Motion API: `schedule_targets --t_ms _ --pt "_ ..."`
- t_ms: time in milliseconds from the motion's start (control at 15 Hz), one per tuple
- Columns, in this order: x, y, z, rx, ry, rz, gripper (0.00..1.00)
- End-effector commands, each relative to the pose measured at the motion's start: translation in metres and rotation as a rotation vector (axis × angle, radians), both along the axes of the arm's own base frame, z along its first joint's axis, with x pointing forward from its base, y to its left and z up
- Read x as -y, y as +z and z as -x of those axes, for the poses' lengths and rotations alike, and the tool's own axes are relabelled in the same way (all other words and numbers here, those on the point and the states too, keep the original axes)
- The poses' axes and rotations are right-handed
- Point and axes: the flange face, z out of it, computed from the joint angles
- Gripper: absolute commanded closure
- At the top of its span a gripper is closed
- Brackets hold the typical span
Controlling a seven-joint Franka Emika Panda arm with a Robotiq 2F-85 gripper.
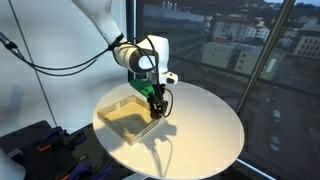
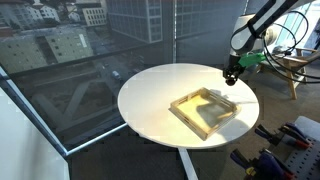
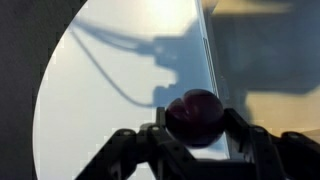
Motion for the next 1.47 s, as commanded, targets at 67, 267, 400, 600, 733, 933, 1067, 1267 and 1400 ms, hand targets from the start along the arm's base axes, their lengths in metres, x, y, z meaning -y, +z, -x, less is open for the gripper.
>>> schedule_targets --t_ms 67,267,400,600,733,933,1067,1267,1400 --pt "0.000 0.000 -0.001 0.000 0.000 -0.001 0.64" --pt "-0.001 -0.001 0.000 -0.003 0.001 -0.002 0.39" --pt "-0.001 -0.002 0.000 -0.004 0.001 -0.002 0.39" --pt "-0.001 -0.002 0.000 -0.005 0.001 -0.002 0.39" --pt "-0.001 -0.002 0.000 -0.005 0.001 -0.002 0.39" --pt "-0.001 -0.002 0.000 -0.005 0.001 -0.002 0.39" --pt "-0.001 -0.001 0.000 -0.004 -0.001 -0.007 0.64" --pt "0.005 0.001 -0.005 0.004 -0.018 -0.008 0.64" --pt "0.009 0.003 -0.009 0.011 -0.029 -0.009 0.64"
